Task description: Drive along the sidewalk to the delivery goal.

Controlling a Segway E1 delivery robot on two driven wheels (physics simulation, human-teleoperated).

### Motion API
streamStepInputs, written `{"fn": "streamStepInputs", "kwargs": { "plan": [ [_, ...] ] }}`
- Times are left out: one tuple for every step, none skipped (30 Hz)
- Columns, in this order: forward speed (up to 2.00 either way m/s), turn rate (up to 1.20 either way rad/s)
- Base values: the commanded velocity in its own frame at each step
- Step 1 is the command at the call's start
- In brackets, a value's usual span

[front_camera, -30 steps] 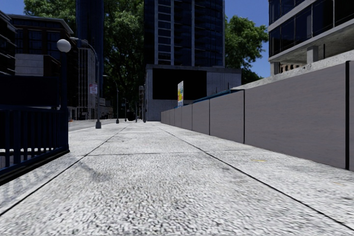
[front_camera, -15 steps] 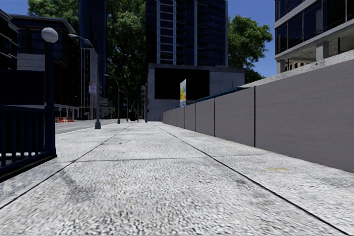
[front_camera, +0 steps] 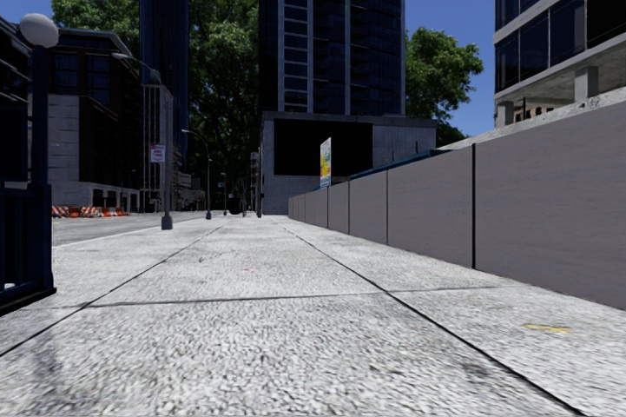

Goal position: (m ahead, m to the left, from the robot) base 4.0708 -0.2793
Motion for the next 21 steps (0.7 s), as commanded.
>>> {"fn": "streamStepInputs", "kwargs": {
  "plan": [
    [2.00, 0.00],
    [2.00, 0.00],
    [2.00, 0.00],
    [2.00, 0.00],
    [2.00, 0.00],
    [2.00, 0.00],
    [2.00, 0.00],
    [2.00, 0.00],
    [2.00, 0.00],
    [2.00, 0.00],
    [2.00, 0.00],
    [2.00, 0.00],
    [2.00, 0.00],
    [2.00, 0.00],
    [2.00, 0.00],
    [2.00, 0.00],
    [2.00, 0.00],
    [2.00, 0.00],
    [2.00, 0.00],
    [2.00, 0.00],
    [2.00, 0.00]
  ]
}}
